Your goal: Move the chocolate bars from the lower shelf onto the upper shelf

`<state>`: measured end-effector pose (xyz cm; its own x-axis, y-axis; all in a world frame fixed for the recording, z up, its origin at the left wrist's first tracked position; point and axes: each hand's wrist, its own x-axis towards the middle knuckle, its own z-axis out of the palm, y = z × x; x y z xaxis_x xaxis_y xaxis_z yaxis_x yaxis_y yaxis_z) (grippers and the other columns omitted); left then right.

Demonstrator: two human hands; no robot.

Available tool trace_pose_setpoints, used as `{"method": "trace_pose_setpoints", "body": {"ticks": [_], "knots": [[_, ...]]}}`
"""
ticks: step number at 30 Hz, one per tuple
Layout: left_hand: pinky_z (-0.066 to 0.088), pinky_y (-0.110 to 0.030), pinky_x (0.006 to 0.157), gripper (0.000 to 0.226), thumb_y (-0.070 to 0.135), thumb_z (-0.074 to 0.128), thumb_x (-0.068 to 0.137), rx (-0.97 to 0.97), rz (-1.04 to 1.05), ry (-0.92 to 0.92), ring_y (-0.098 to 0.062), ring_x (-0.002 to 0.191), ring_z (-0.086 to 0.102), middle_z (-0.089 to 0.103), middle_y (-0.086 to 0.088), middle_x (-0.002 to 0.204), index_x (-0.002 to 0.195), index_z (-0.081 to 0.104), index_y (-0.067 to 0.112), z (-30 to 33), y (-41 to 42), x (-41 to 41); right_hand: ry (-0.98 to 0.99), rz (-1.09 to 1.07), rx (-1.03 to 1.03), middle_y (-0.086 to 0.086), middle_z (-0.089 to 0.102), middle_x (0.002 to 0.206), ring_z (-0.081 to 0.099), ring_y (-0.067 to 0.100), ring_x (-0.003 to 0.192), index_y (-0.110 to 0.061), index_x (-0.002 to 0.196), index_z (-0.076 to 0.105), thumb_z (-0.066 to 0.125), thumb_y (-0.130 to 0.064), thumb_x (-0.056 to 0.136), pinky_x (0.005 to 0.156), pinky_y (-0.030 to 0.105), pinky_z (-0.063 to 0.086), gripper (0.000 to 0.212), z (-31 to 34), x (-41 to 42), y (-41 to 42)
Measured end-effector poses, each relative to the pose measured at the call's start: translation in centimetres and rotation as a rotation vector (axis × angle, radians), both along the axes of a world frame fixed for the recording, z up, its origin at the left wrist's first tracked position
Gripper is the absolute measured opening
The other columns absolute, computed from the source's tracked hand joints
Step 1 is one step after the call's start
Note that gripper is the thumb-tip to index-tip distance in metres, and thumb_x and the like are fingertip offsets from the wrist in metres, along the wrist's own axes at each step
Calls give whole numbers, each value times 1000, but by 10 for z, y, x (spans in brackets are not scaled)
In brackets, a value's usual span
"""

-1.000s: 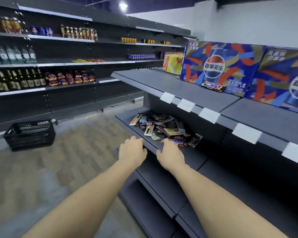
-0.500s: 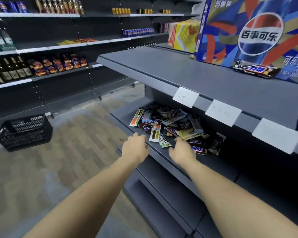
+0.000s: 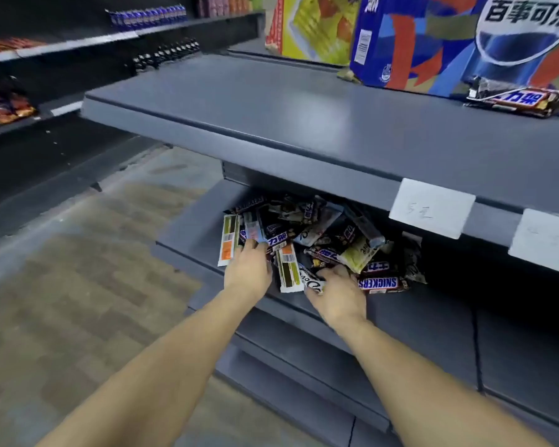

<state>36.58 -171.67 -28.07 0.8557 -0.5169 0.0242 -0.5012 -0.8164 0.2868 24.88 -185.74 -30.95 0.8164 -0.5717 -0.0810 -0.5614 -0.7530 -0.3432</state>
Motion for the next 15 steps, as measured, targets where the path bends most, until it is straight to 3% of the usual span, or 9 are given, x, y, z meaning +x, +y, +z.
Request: {"method": "trace_pose_setpoints", "body": {"ticks": [6, 10, 15], "knots": [[45, -41, 99, 41, 25, 48, 97, 24, -175, -97, -33, 131, 35, 47, -9, 135, 136, 48, 12, -16, -20, 34, -71, -152, 18, 4, 45, 134, 40, 27, 123, -25, 138, 50, 57, -43, 93, 103, 38, 40, 50, -10, 9, 15], [43, -40, 102, 46, 29, 47, 99, 81, -162, -120, -35, 136, 31, 45, -11, 137, 141, 42, 12, -23, -29, 40, -121, -224, 31, 1, 46, 133, 40, 25, 124, -25, 133, 52, 63, -40, 90, 101, 40, 41, 47, -13, 10, 22], [45, -40, 99, 48, 19, 57, 94, 8, -147, -64, -35, 129, 39, 53, -11, 131, 139, 41, 14, -20, -33, 43, -138, -262, 25, -1, 47, 133, 39, 23, 125, -25, 133, 50, 64, -37, 90, 100, 37, 40, 46, -14, 11, 25]]}}
